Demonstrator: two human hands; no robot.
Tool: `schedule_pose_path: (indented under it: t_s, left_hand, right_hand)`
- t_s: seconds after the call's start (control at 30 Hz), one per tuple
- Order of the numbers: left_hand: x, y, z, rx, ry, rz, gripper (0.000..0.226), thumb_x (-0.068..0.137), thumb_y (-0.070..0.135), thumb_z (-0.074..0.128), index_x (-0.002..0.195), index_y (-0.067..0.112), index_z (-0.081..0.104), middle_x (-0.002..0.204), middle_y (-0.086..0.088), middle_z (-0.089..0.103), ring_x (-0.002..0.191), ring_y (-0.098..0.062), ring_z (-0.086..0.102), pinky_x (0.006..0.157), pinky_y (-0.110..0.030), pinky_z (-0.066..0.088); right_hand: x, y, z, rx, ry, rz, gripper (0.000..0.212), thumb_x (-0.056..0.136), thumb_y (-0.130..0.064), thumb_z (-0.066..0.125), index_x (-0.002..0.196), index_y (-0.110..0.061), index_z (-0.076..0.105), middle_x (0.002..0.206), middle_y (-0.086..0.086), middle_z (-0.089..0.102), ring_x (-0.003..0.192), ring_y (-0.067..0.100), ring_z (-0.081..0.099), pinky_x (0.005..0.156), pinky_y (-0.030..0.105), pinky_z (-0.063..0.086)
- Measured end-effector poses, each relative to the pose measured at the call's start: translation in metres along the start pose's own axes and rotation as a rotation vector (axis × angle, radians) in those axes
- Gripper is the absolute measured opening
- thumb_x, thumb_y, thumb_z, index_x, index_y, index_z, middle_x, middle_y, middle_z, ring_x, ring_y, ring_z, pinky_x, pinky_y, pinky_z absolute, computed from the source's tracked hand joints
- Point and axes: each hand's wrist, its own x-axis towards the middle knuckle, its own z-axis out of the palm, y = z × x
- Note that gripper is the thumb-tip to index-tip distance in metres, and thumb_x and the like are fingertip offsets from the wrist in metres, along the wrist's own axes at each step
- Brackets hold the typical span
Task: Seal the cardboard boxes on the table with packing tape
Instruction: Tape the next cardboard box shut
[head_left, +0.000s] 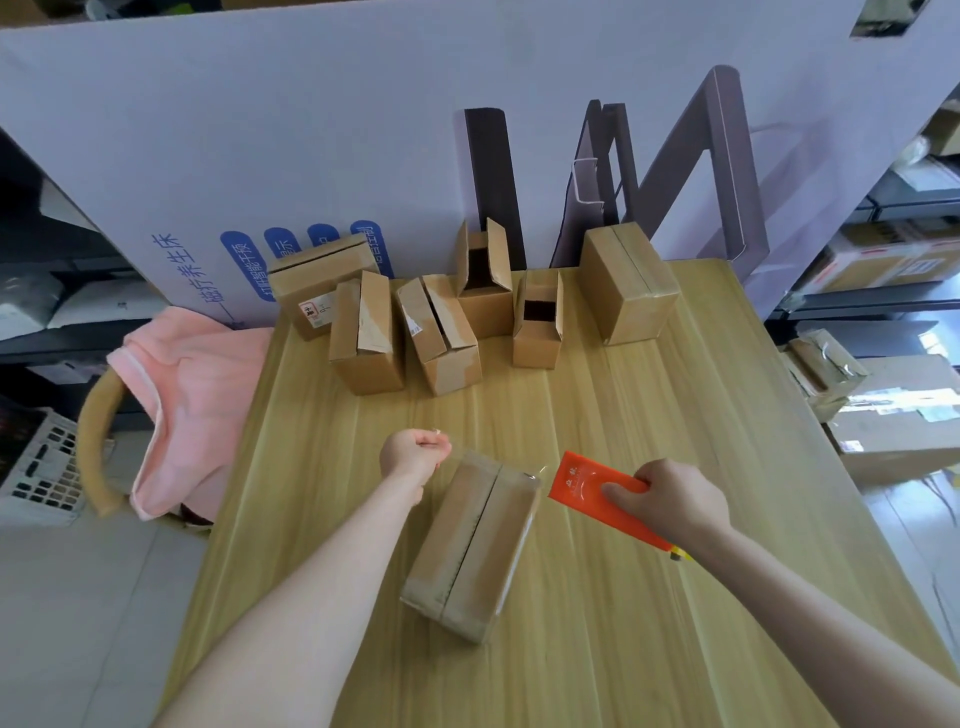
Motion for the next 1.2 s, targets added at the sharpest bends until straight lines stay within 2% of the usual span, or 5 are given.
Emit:
schedule_pose_path:
  t_s: [0.2, 0.3, 0.43, 0.57, 1.2]
  left_hand:
    - [0.002, -0.022, 0.03, 0.055, 0.008, -0.019, 0.016, 0.088, 0.011, 0.065, 0.08, 0.024, 0.071, 0.097, 0.005, 0.072, 0.074, -0.004, 0.059, 0.063, -0.018, 0.043]
    - [-0.002, -0.026, 0.037, 0.104, -0.011, -0.021, 0.017, 0.092, 0.022, 0.06, 0.103, 0.02, 0.073, 0.115, 0.0, 0.069, 0.089, -0.014, 0.058, 0.075, -0.022, 0.043]
    - [-0.003, -0.03, 0.027, 0.295, -0.012, -0.073, 0.07, 0.092, 0.049, 0.055, 0.147, 0.011, 0.034, 0.148, -0.008, 0.041, 0.131, -0.028, 0.045, 0.099, -0.037, 0.041]
    - [-0.02, -0.038, 0.029, 0.226, 0.007, 0.172, 0.056, 0.097, 0.05, 0.042, 0.14, 0.014, 0.045, 0.141, -0.003, 0.052, 0.126, -0.021, 0.05, 0.1, -0.032, 0.039]
    - [-0.04, -0.038, 0.043, 0.398, -0.033, 0.189, 0.067, 0.099, 0.051, 0.035, 0.142, 0.0, 0.039, 0.143, -0.014, 0.048, 0.132, -0.027, 0.043, 0.102, -0.032, 0.036]
  right_hand:
    - [0.013, -0.009, 0.015, -0.105, 0.004, 0.009, 0.042, 0.077, -0.063, 0.057, 0.078, -0.022, 0.065, 0.065, -0.01, 0.06, 0.055, 0.007, 0.057, 0.045, 0.02, 0.036]
    - [0.017, -0.01, 0.018, -0.117, 0.021, 0.024, 0.041, 0.077, -0.063, 0.057, 0.077, -0.022, 0.065, 0.064, -0.01, 0.059, 0.055, 0.007, 0.055, 0.046, 0.021, 0.036]
    - [0.018, -0.011, 0.019, -0.118, 0.021, 0.025, 0.042, 0.078, -0.062, 0.056, 0.075, -0.021, 0.065, 0.064, -0.008, 0.061, 0.055, 0.01, 0.059, 0.049, 0.023, 0.046]
    - [0.018, -0.019, 0.022, -0.132, 0.03, -0.005, 0.043, 0.078, -0.061, 0.055, 0.075, -0.019, 0.066, 0.064, -0.007, 0.061, 0.057, 0.013, 0.061, 0.053, 0.024, 0.05]
    - [0.03, -0.066, 0.009, -0.397, 0.141, -0.164, 0.031, 0.083, -0.044, 0.054, 0.063, -0.021, 0.047, 0.06, -0.006, 0.046, 0.063, 0.02, 0.051, 0.046, 0.024, 0.025]
